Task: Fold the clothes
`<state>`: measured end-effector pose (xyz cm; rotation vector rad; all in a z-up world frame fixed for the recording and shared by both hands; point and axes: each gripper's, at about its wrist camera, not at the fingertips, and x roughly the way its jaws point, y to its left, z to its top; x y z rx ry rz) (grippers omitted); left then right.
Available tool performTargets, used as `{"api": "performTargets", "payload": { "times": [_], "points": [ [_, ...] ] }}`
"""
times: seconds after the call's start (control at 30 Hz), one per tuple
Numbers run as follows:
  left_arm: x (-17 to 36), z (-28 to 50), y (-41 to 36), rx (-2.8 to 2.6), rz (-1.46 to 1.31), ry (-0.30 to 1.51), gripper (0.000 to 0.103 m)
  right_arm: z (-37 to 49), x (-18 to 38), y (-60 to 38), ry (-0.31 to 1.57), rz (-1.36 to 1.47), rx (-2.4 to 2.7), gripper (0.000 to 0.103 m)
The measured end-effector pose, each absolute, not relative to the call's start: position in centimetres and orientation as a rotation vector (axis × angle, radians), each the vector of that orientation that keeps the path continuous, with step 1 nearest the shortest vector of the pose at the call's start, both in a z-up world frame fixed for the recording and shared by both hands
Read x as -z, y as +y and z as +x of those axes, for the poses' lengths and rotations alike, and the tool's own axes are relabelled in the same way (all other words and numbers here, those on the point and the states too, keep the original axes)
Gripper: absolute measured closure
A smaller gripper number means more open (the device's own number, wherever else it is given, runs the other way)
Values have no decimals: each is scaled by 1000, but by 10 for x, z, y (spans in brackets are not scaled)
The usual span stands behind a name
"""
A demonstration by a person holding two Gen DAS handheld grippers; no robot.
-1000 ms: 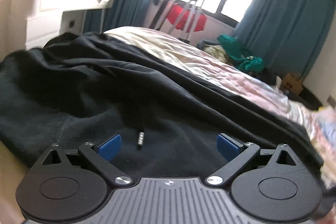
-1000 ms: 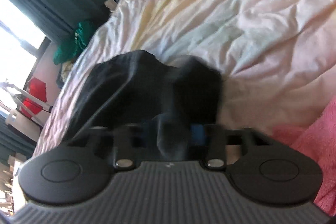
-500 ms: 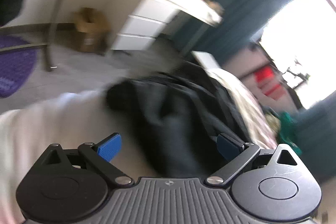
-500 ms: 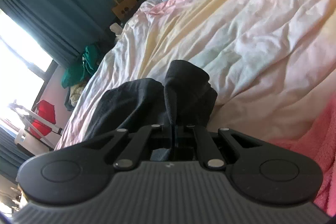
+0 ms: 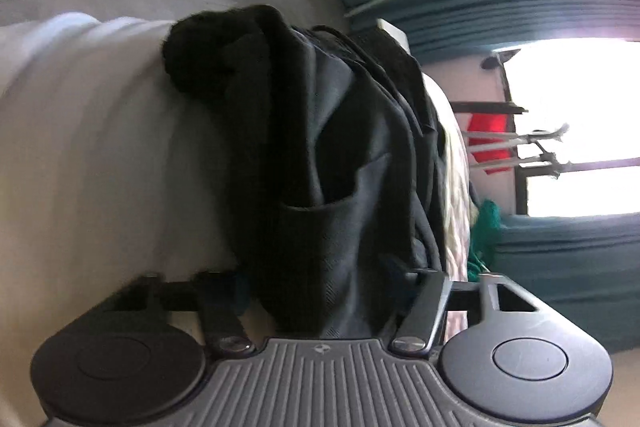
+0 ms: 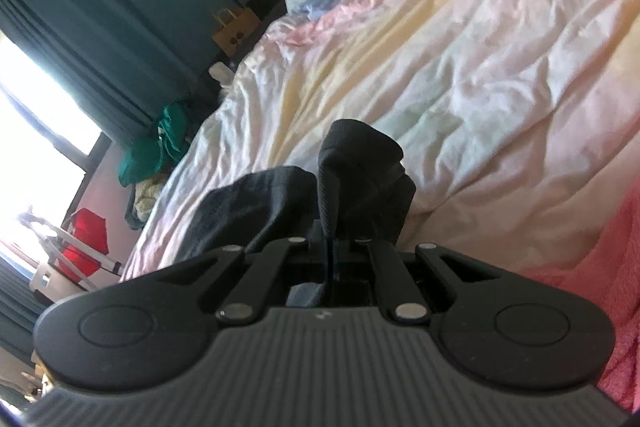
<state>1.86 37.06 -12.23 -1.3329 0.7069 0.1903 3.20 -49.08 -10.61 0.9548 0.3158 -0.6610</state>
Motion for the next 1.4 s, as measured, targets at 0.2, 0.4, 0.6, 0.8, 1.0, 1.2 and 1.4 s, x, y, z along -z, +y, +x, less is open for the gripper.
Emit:
{"api": "performTargets", "payload": {
  "times": [0.2,0.4,0.6,0.8,1.0,1.2,1.4],
  "points": [
    [111,-1,371,-203,-1330,631,94,22,93,-481,260,916,678,98],
    [66,-52,354,-143,-1217,419,95,-1,83,-479,198,913,691,98],
    [33,-62,341,-118,-1145,379,95,-7,77,-482,202,911,695,98],
    [-5,-8,337,-133,-1150,408,95,22,54,-477,179,902,675,98],
    [-44,97,342,-93,-1172,488,95,107,19,-487,171,816,700,98],
    [-39,253,318,-141,-1070,495,94,237,24,-500,219,665,764,98],
    [29,388,279,-249,-1001,603,93,338,83,-514,348,578,854,98]
  ]
}}
